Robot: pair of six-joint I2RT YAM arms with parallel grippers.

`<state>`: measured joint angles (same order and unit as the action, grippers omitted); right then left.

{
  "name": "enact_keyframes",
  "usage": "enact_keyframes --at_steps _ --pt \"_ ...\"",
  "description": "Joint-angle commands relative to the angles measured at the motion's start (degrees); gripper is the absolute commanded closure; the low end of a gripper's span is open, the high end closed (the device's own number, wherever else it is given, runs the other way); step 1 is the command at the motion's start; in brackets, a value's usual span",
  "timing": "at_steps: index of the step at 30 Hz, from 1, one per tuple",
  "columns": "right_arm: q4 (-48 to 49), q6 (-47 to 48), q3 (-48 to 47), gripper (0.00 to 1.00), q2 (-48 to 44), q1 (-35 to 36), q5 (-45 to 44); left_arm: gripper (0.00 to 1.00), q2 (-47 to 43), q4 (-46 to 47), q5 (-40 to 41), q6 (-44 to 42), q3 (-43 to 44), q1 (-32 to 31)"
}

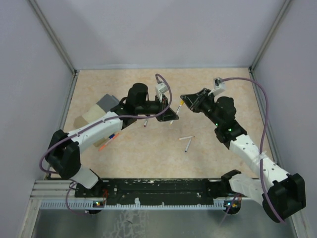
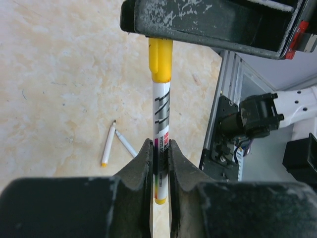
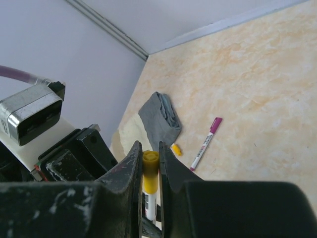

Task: Insert the pens into the pen caps
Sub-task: Insert the pen cap onto the pen.

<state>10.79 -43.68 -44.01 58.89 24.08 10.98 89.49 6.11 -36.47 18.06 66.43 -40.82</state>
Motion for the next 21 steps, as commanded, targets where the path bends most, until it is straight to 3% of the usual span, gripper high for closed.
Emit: enact_keyframes --at_steps 1,6,9,20,21 --pt "-8.8 -1.3 7.5 1.0 -0.1 8.6 8.7 1.0 -6.3 16.2 8.0 0.0 4.9 0.3" --pt "-7.7 -3.8 11.9 1.0 -0.6 15.8 5.1 1.0 -6.6 16.1 10.0 -1.3 8.3 0.4" --pt "-8.0 -4.2 12.4 1.0 -1.5 16.5 3.4 1.0 -5.3 16.4 8.8 -0.7 10.5 0.4" --pt "-17.0 4.1 -4.2 1.0 -7.0 7.5 -6.6 1.0 -4.4 8.9 4.2 -3.6 9.7 0.3" --pt "-17.6 5.1 -5.8 0.97 -7.2 7.3 -7.8 1.0 -4.3 7.8 4.0 -3.8 9.5 0.3"
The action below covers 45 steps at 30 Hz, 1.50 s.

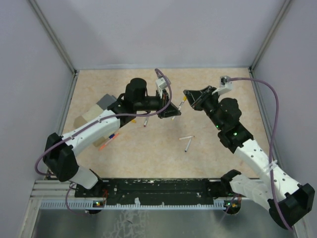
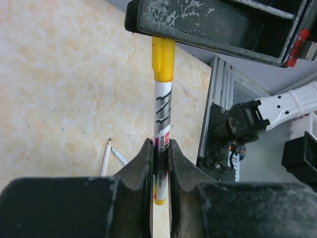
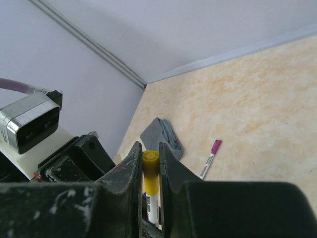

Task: Insert the pens into the pen caps
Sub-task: Insert the pen cap onto the pen, then place the pen at the center of the board.

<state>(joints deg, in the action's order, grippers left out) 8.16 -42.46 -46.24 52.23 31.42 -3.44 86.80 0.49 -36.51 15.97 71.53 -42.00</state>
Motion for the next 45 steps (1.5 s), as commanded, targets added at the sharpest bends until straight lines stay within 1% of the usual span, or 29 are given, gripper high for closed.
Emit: enact_keyframes --at_steps 1,5,7,13,19,21,23,28,30,34,39,45 --pt "-15.4 5.1 -5.0 0.92 -0.9 -0.1 5.6 1.0 -1.6 12.3 3.9 -1.9 4.3 1.5" --pt "-15.0 8.5 -8.5 0.77 -2.6 -0.1 2.0 1.0 -2.8 10.5 4.0 -1.8 1.2 1.5" --pt "-14.2 9.5 -8.8 0.72 -3.9 -0.1 0.7 1.0 -3.0 9.7 4.2 -1.7 -0.3 1.5" --pt "-13.1 10.6 -5.9 0.64 -8.2 -0.1 -2.0 1.0 -2.4 6.7 4.9 -1.7 -2.4 1.5" --pt "-20.5 12.5 -1.2 0.57 -9.5 -0.1 -8.6 1.0 1.9 -3.8 6.2 -4.3 -1.5 1.5" --pt "-22.3 12.6 0.3 0.52 -9.6 -0.1 -10.3 1.0 3.2 -6.3 6.5 -4.6 -1.5 1.3" --pt "-23.1 12.3 2.0 0.49 -10.0 -0.1 -11.2 1.0 4.0 -8.2 9.1 -5.4 -1.9 0.9" --pt "-22.2 11.3 4.5 0.47 -10.7 -0.1 -11.6 1.0 7.2 -13.7 17.4 -6.6 -1.8 0.6" --pt "-22.2 10.8 4.8 0.47 -10.4 -0.1 -11.8 1.0 9.3 -16.4 22.3 -6.1 -1.0 0.6" --pt "-22.7 10.1 4.9 0.47 -9.2 -0.1 -11.8 1.0 14.9 -23.2 30.7 -2.5 2.6 0.7" --pt "-23.1 9.1 5.1 0.47 -7.6 -0.1 -10.9 1.0 20.3 -25.0 40.7 1.6 4.9 1.1" --pt "-22.2 8.7 6.1 0.47 -6.5 -0.1 -8.9 1.0 25.7 -27.3 43.6 2.8 9.0 3.7"
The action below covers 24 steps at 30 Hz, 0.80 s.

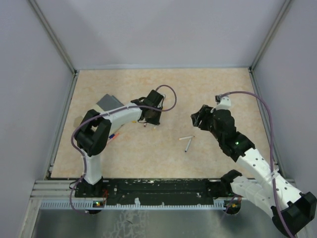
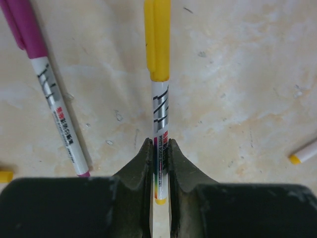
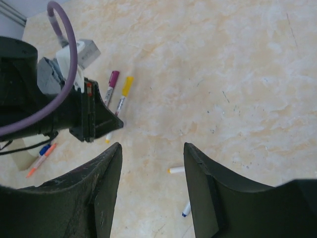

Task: Insert the pens into the pen caps
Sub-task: Place the pen at the center of the board.

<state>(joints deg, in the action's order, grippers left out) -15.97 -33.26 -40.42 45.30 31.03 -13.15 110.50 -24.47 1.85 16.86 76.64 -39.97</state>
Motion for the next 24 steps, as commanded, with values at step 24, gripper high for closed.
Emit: enact_keyframes --at_steps 24 --pt "1.8 3.2 1.7 0.47 2.8 0.3 5.1 0.82 5.7 -6.6 4.6 4.3 4.5 3.6"
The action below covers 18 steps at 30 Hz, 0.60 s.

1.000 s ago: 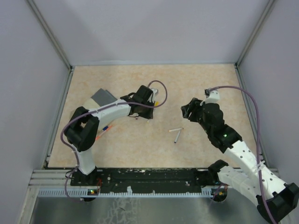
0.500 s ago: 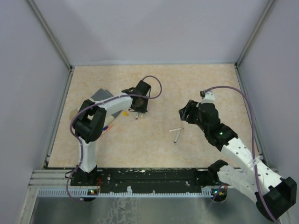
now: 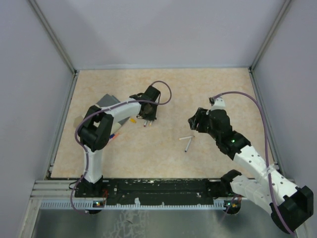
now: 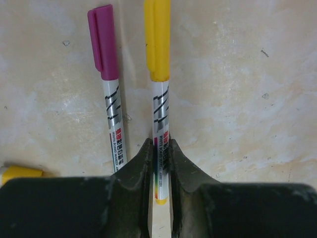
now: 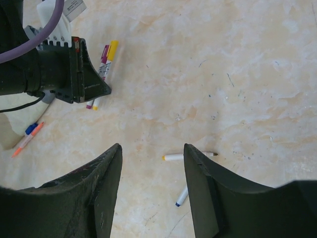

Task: Insert the pens into the pen caps
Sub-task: Place the pen at the center of the board.

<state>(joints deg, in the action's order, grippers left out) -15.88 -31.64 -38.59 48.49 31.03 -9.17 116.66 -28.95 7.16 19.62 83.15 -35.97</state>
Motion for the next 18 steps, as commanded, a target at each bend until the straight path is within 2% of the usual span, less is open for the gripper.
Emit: enact_keyframes --at_steps 1,9,18 --pt "1.4 1.7 -0.2 0.47 -0.5 0.3 1.1 0.81 -0.7 -2.2 -0.8 1.7 -2.1 -0.4" --pt "0.8 1.7 -0.2 0.47 -0.6 0.3 0.2 0.72 -2.9 -0.7 -1.4 1.2 -3.2 -0.4" --pt "0.7 3.6 -3.2 0.47 0.7 0.3 -2.7 0.7 -7.0 2.7 -3.5 -1.5 -2.1 -0.4"
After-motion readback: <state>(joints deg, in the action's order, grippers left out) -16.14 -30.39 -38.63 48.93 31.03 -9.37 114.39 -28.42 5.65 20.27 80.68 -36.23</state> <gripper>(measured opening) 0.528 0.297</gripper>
